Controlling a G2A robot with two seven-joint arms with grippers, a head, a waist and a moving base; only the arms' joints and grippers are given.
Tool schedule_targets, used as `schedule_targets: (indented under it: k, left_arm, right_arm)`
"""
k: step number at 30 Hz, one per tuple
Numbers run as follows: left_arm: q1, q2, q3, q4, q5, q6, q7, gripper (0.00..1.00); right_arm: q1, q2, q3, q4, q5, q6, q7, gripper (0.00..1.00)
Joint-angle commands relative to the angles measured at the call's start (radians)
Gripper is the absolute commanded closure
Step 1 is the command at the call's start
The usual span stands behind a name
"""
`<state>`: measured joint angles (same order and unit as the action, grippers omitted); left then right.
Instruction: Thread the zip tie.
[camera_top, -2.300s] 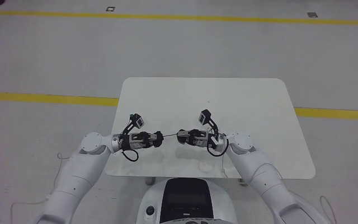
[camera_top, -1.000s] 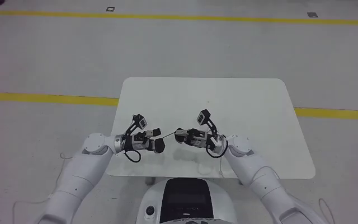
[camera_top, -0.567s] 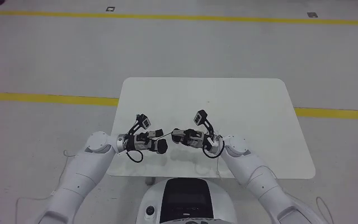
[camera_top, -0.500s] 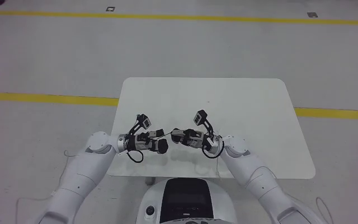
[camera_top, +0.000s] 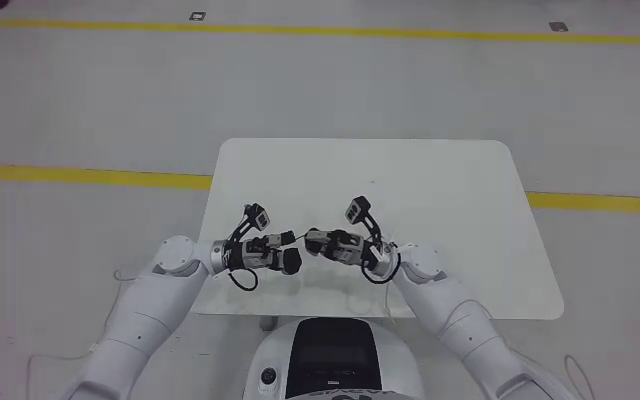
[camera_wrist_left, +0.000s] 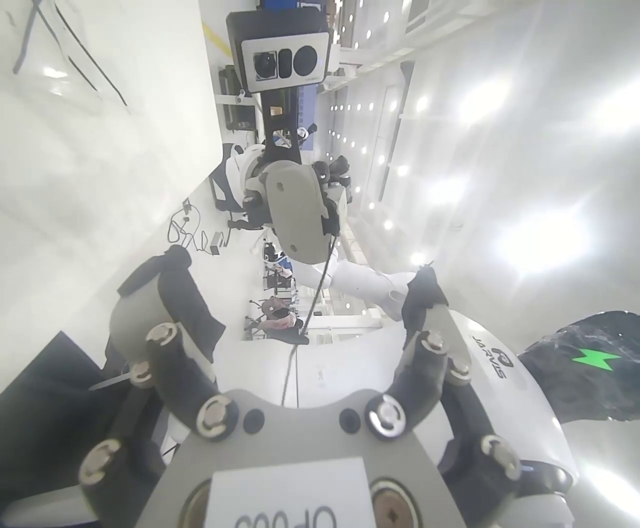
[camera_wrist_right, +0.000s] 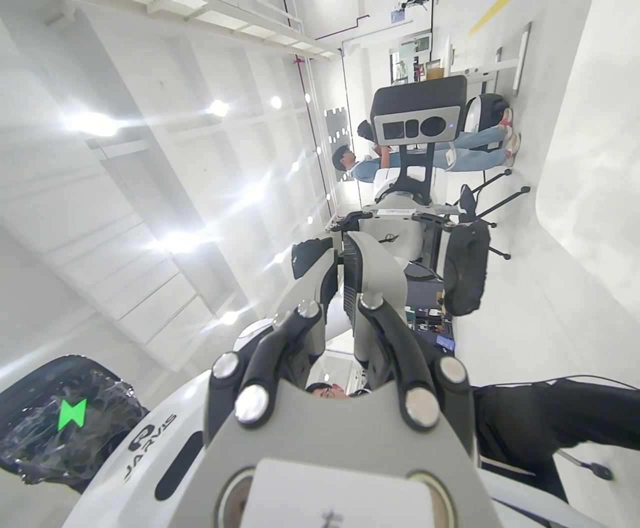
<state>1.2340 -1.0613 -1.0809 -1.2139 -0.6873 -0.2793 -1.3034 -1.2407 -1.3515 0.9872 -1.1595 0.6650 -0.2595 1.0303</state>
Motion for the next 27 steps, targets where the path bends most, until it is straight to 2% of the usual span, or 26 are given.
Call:
schedule_targets:
  k: [1, 18, 20, 21, 22, 25, 27]
  left_arm:
    - [0.0, 0.001, 0.001, -0.001, -0.003, -0.001, -0.001, 0.0]
    - [-0.011, 0.003, 0.022, 0.019, -0.036, -0.007, -0.02, 0.01]
    - [-0.011, 0.004, 0.022, 0.021, -0.038, -0.009, -0.02, 0.17]
    - [-0.011, 0.004, 0.022, 0.021, -0.039, -0.01, -0.019, 0.3]
    - [-0.011, 0.005, 0.022, 0.021, -0.04, -0.011, -0.018, 0.38]
    - [-0.011, 0.006, 0.023, 0.022, -0.043, -0.01, -0.016, 0.5]
    - [-0.01, 0.006, 0.023, 0.022, -0.044, -0.01, -0.015, 0.53]
  right_arm:
    - [-0.002, 0.001, 0.004, -0.003, 0.005, -0.003, 0.004, 1.0]
    - [0.011, -0.003, -0.033, -0.004, -0.046, 0.022, -0.024, 1.0]
    - [0.011, -0.002, -0.032, -0.007, -0.057, 0.024, -0.032, 1.0]
    - [0.01, 0.0, -0.03, -0.009, -0.065, 0.026, -0.036, 1.0]
    - [0.009, 0.001, -0.027, -0.012, -0.07, 0.027, -0.04, 1.0]
    - [0.004, 0.007, -0.017, -0.023, -0.098, 0.035, -0.048, 1.0]
    - [0.0, 0.011, -0.013, -0.032, -0.114, 0.046, -0.047, 1.0]
